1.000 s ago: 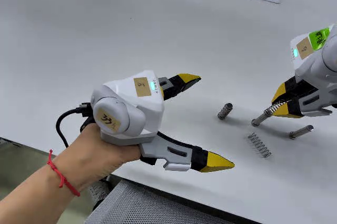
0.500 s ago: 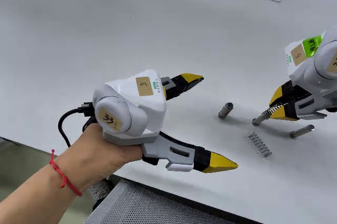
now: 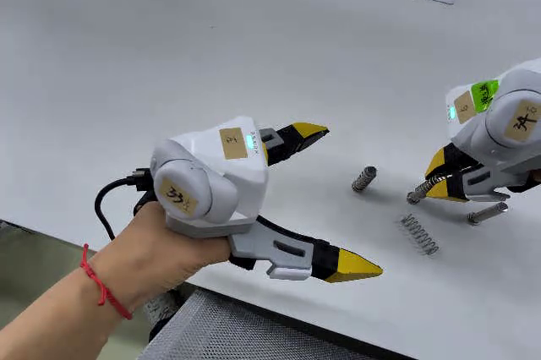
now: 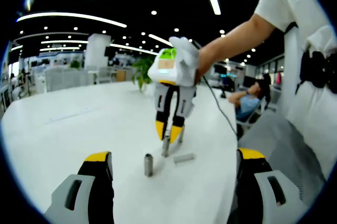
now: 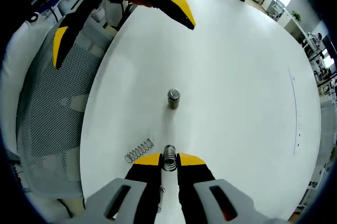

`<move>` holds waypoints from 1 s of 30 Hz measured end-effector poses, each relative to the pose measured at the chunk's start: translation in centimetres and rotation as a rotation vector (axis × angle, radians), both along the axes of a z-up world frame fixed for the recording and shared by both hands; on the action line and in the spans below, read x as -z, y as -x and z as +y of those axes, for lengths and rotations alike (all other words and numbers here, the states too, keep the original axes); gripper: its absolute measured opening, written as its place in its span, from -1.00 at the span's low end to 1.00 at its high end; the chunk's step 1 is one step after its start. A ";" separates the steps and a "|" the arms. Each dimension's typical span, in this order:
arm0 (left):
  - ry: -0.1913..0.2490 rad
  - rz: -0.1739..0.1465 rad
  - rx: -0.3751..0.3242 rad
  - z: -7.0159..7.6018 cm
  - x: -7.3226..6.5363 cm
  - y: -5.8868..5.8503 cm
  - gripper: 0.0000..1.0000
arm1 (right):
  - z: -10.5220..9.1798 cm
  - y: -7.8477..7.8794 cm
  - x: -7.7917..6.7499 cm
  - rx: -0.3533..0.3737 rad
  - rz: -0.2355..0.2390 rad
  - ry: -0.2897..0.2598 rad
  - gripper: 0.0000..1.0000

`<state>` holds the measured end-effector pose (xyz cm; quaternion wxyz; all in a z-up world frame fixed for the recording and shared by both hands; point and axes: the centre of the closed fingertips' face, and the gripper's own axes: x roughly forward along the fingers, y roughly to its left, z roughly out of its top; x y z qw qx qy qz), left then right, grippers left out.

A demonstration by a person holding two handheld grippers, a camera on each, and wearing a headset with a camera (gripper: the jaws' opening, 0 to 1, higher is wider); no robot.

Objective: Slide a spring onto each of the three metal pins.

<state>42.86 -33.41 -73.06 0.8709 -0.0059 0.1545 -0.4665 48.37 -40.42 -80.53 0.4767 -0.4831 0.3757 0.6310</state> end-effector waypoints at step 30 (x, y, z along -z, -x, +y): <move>-0.133 0.020 0.040 0.8 3.2 1.2 0.98 | 0.0 -0.2 2.1 0.014 -0.001 0.005 -0.74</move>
